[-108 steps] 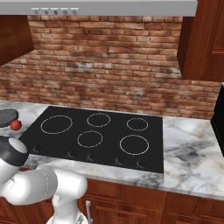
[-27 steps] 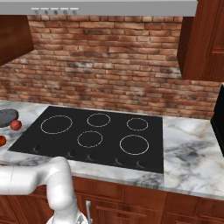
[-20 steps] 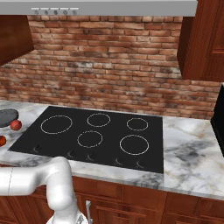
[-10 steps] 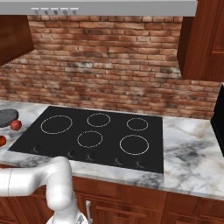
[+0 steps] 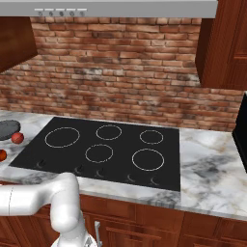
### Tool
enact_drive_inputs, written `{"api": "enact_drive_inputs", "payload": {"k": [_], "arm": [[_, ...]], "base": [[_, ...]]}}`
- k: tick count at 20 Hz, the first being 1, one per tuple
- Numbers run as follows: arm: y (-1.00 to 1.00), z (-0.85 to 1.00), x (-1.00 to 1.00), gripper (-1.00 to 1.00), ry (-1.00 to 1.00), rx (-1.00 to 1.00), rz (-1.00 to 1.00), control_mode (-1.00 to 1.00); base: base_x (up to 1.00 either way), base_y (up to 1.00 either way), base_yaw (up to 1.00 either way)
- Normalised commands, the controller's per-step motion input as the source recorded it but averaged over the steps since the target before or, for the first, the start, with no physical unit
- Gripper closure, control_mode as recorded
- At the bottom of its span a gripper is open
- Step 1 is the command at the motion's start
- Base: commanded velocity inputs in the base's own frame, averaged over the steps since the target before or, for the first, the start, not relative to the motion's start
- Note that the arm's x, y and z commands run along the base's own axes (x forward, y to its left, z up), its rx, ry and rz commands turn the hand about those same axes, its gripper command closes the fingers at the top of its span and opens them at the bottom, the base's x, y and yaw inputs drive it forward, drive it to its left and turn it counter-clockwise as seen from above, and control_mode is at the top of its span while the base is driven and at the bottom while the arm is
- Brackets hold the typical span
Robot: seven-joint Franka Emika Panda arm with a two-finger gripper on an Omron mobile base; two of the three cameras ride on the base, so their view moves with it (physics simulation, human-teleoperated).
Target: Place the pan on the front left burner on the stove. Then place the tomato and the onion in the pan and turn on the front left burner.
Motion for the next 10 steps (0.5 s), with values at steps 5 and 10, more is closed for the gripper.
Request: {"api": "enact_drive_inputs", "payload": {"k": [5, 10], "arm": [[0.04, -0.13, 0.0, -1.0, 0.04, 0.0, 0.0, -1.0], [0.01, -0.01, 0.0, -1.0, 0.01, 0.0, 0.0, -1.0]], "base": [[0.0, 0.0, 0.0], [0.0, 0.0, 0.0]]}}
